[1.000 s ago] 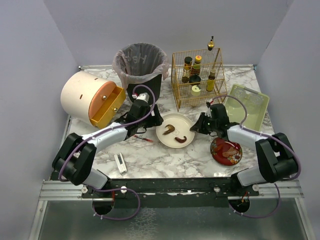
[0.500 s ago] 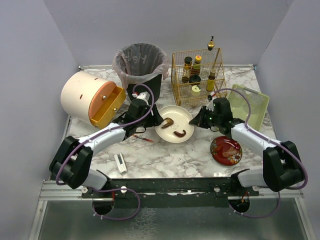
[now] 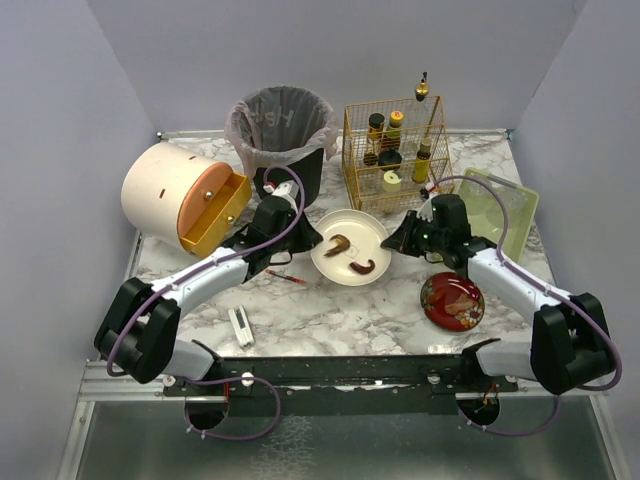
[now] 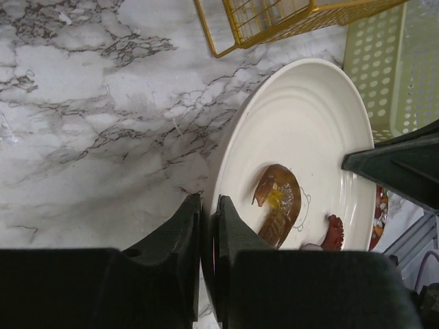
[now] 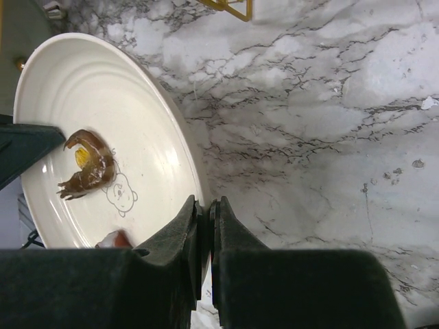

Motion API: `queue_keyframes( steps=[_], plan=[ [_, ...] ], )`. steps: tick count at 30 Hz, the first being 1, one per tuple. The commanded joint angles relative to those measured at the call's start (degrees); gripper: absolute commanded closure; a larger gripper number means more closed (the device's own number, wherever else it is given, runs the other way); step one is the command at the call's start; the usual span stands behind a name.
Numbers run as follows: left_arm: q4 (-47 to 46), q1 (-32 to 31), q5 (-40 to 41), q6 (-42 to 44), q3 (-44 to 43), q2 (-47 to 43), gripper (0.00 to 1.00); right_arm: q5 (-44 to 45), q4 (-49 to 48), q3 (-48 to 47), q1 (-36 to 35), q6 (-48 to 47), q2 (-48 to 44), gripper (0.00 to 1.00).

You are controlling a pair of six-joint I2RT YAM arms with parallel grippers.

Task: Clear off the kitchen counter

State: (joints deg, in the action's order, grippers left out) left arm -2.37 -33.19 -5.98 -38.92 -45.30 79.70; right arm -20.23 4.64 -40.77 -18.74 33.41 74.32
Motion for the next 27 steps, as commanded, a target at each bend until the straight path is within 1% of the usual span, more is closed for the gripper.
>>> queue_keyframes(
  steps=[1, 2, 3, 5, 7, 9, 10, 12, 14, 17, 21, 27],
  plan=[
    [-1.5, 1.2, -2.3, -1.8, -0.8, -1.8, 0.95, -1.0, 0.5, -2.7, 0.7, 0.9, -2.8, 0.99],
    [-1.8, 1.4, -2.8, -2.1, -0.8, -1.9, 1.00, -0.7, 1.1, -3.0, 0.7, 0.7, -3.0, 0.98],
    [-2.1, 1.6, -3.3, -2.5, -1.0, -2.0, 1.00, -0.2, 1.7, -3.4, 0.7, 0.4, -3.3, 0.97],
    [-2.3, 1.9, -4.2, -3.3, -1.5, -2.3, 1.00, 1.0, 3.2, -4.2, 0.8, -0.4, -3.9, 0.90],
    [-2.4, 2.3, -4.9, -3.8, -2.3, -2.7, 1.00, 2.7, 4.9, -5.1, 0.8, -1.5, -4.7, 0.77],
    [-1.8, 2.7, -5.5, -4.2, -3.6, -3.0, 1.00, 5.4, 7.6, -6.5, 0.8, -2.9, -5.5, 0.61],
    [-1.3, 2.9, -5.7, -4.3, -4.4, -3.1, 1.00, 7.0, 9.0, -7.2, 0.8, -3.8, -5.9, 0.55],
    [0.0, 3.2, -6.0, -4.3, -6.2, -3.2, 1.00, 10.7, 12.1, -8.9, 0.8, -5.6, -6.9, 0.45],
    [1.2, 3.6, -6.4, -4.4, -7.9, -3.5, 1.00, 15.0, 15.4, -10.8, 0.8, -7.2, -8.2, 0.38],
    [4.4, 4.1, -6.6, -4.4, -11.1, -3.9, 1.00, 19.6, 18.7, -13.3, 0.8, -9.4, -10.4, 0.34],
    [10.5, 4.4, -5.5, -4.1, -17.5, -4.3, 1.00, 24.3, 21.1, -15.5, 0.8, -11.1, -13.3, 0.32],
    [22.7, 5.1, -3.5, -3.0, -31.0, -2.4, 1.00, 26.0, 22.2, -15.8, 0.8, -11.2, -14.6, 0.31]
  ],
)
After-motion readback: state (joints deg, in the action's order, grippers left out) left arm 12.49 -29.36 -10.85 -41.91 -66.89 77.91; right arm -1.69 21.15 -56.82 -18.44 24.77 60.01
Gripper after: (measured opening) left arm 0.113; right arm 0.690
